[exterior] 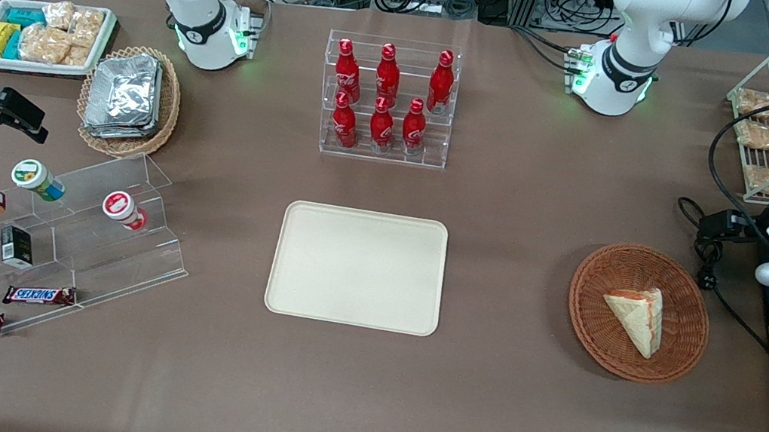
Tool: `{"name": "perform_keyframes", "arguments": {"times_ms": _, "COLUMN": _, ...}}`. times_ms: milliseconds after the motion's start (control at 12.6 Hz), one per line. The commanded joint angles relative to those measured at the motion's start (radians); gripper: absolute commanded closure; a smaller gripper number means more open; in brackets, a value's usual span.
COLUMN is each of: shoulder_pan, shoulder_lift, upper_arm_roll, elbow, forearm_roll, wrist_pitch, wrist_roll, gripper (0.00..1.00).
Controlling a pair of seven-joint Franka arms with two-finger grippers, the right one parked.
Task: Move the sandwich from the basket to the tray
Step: 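Move the left gripper down over the sandwich in the wicker basket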
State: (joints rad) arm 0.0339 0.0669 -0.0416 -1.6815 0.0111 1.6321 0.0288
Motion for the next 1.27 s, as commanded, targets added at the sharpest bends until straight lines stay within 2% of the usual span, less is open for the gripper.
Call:
{"name": "perform_keyframes", "arguments": {"times_ms": 0, "shoulder_pan": -0.002, "shoulder_lift": 0.027, "upper_arm_roll": -0.001, "elbow": 0.045, "forearm_roll": 0.012, "wrist_pitch": -0.032, "wrist_roll": -0.001, "gripper": 0.0}}
{"name": "perform_keyframes", "arguments": {"times_ms": 238, "shoulder_pan": 0.001, "shoulder_lift": 0.068, "upper_arm_roll": -0.001, "elbow": 0.071, "forearm_roll": 0.013, "wrist_pitch": -0.064, "wrist_roll": -0.003, "gripper": 0.0}}
{"name": "perform_keyframes", "arguments": {"times_ms": 397, "shoulder_pan": 0.012, "shoulder_lift": 0.07, "upper_arm_roll": 0.009, "elbow": 0.025, "forearm_roll": 0.016, "wrist_pitch": -0.063, "wrist_roll": -0.03, "gripper": 0.0}}
{"name": "perform_keyframes", "arguments": {"times_ms": 556, "shoulder_pan": 0.014, "shoulder_lift": 0.067, "upper_arm_roll": 0.031, "elbow": -0.03, "forearm_roll": 0.015, "wrist_pitch": 0.006, "wrist_roll": -0.213, "gripper": 0.0}}
{"name": "perform_keyframes", "arguments": {"times_ms": 714, "shoulder_pan": 0.012, "shoulder_lift": 0.062, "upper_arm_roll": 0.034, "elbow": -0.137, "forearm_roll": 0.016, "wrist_pitch": 0.153, "wrist_roll": -0.366, "gripper": 0.0}}
{"name": "perform_keyframes", "arguments": {"times_ms": 952, "shoulder_pan": 0.012, "shoulder_lift": 0.062, "upper_arm_roll": 0.034, "elbow": -0.309, "forearm_roll": 0.016, "wrist_pitch": 0.409, "wrist_roll": -0.461, "gripper": 0.0}}
{"name": "perform_keyframes", "arguments": {"times_ms": 1190, "shoulder_pan": 0.012, "shoulder_lift": 0.102, "upper_arm_roll": 0.035, "elbow": -0.397, "forearm_roll": 0.016, "wrist_pitch": 0.604, "wrist_roll": -0.573, "gripper": 0.0}}
